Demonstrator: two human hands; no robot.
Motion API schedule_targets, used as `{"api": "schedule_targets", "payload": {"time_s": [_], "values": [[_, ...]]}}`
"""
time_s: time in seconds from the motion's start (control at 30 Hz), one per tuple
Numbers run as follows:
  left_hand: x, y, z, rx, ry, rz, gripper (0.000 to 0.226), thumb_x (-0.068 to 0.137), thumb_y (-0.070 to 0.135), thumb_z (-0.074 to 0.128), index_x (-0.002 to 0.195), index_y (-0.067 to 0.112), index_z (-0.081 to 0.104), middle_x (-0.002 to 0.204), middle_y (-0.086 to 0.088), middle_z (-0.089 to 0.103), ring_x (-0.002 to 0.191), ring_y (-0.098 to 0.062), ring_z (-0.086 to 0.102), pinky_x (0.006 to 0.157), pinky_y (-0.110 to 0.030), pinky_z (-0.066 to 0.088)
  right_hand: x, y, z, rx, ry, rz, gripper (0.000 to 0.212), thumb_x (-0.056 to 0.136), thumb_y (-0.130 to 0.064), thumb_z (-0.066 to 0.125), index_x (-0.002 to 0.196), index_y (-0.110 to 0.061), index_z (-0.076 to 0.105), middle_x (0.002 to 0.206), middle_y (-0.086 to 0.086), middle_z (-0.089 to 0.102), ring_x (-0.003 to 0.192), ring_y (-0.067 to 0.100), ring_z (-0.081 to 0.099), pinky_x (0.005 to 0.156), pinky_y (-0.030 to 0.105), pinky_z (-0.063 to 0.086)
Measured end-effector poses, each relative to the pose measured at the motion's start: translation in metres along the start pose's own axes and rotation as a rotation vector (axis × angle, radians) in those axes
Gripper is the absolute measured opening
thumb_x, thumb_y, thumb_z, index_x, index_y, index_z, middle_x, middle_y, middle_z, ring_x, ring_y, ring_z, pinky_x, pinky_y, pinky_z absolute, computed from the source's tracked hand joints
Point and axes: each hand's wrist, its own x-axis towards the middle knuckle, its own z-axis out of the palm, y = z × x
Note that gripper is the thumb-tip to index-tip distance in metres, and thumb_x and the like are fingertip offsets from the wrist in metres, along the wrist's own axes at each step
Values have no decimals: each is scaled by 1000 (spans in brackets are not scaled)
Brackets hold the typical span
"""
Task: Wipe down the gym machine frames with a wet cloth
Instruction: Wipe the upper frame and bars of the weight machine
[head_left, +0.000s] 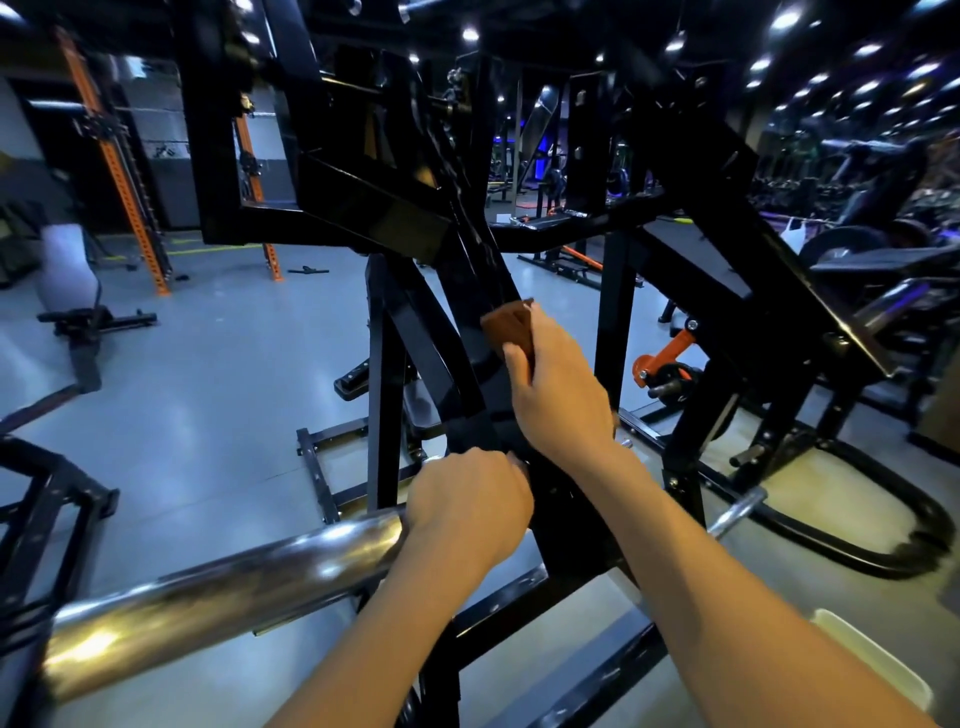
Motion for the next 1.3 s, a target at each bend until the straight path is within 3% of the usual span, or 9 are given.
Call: {"api": "schedule_targets", "payload": {"time_s": [0.07,0.2,0.3,0.53,0.73,0.83,0.97,1.2,1.3], "values": [[-1,-2,-1,-29,20,-14,39,109,24,25,76,19,43,70,-2,55,62,-23,55,63,-37,47,13,0,2,9,-8,-7,46,110,-44,40,153,-30,35,139,-9,53,127,14,49,85,33,42],[-2,-1,-3,-27,13,-11,37,109,25,25,87,19,53,78,-4,65,71,-24,65,71,-39,58,-39,15,-7,67,11,32,41,109,-45,40,149,-42,37,126,-15,60,112,8,59,86,38,54],[0,1,-2,-28,15,0,34,109,24,28,86,19,53,77,-4,62,69,-25,59,69,-39,54,-75,20,-13,38,54,69,38,109,-40,40,147,-43,38,120,-21,59,108,-1,57,79,25,47],[-2,0,-1,-4,8,-8,25,107,20,34,89,18,51,82,-6,60,74,-27,57,72,-40,55,43,-2,9,29,-38,35,32,109,-43,35,140,-33,40,111,-9,57,100,21,60,73,42,49],[0,4,-1,79,-35,20,30,107,20,34,121,19,60,88,-6,64,83,-28,64,66,-37,47,-34,17,-2,25,24,-5,41,109,-42,40,150,-36,41,112,-12,62,101,12,60,75,33,48],[1,4,-4,67,-68,26,27,105,17,38,117,21,61,90,-6,65,85,-28,64,65,-36,45,-19,12,5,19,57,-22,36,109,-41,38,144,-32,43,117,-10,59,107,13,57,80,36,50],[-3,1,-8,73,-96,30,23,101,10,41,110,14,61,91,-7,65,87,-29,66,67,-37,45,49,-6,13,53,-33,8,27,109,-44,35,130,-31,46,106,-7,59,94,19,59,72,40,48],[-1,2,-3,176,-47,89,33,103,13,44,134,17,55,77,-4,55,65,-24,55,50,-33,32,-55,18,-8,41,-2,45,33,109,-45,38,142,-45,40,101,-17,61,91,8,62,71,35,52],[0,3,-3,172,-54,92,36,103,13,45,138,18,52,73,-4,49,66,-24,51,56,-35,34,-64,20,-10,69,4,39,29,109,-42,39,138,-45,43,99,-19,60,90,3,61,73,35,53]]}}
